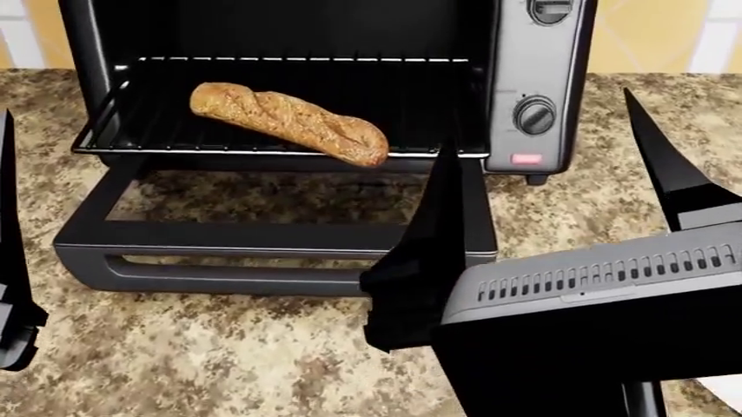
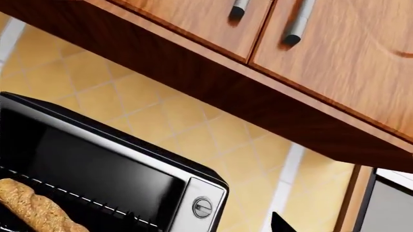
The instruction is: Pick the baguette from the rack and place it on the plate on the counter.
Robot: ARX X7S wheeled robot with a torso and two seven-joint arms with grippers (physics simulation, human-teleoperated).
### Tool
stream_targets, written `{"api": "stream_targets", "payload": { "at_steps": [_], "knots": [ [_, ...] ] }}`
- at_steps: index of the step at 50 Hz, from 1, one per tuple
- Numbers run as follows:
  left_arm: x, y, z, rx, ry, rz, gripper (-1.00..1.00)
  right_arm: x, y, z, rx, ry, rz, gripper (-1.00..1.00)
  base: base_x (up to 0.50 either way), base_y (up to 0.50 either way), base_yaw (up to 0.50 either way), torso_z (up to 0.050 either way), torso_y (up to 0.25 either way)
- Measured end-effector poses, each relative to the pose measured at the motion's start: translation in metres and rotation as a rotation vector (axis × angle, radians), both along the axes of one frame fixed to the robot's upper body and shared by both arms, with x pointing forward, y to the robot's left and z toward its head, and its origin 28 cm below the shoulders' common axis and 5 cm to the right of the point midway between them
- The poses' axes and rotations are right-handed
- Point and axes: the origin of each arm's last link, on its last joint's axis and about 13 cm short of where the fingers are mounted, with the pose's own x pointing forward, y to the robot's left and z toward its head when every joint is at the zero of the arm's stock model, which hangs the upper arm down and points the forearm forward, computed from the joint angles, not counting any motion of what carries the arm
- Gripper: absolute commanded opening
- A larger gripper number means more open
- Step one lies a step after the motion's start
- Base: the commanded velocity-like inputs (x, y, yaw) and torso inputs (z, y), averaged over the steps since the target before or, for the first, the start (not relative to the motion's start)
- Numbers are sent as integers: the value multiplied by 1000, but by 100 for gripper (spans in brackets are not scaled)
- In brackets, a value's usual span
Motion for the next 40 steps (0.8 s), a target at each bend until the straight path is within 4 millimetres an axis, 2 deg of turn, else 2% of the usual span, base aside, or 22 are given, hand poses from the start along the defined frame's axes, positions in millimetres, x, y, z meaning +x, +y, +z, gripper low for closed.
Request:
{"api": "stream_targets", "payload": {
  "at_steps": [21, 33, 40],
  "knots": [
    [-2, 0, 1, 2, -1, 4, 100, 0, 0, 0, 2, 8, 12, 100, 333, 0, 0, 44, 112],
    [-1, 0, -5, -4, 50, 0, 100, 3, -7, 3, 39, 115, 83, 100, 0, 0, 0, 0, 0],
    [-2, 1, -6, -16, 64, 2, 100, 9, -13, 12, 37, 199, 161, 100, 0, 0, 0, 0, 0]
  ]
}}
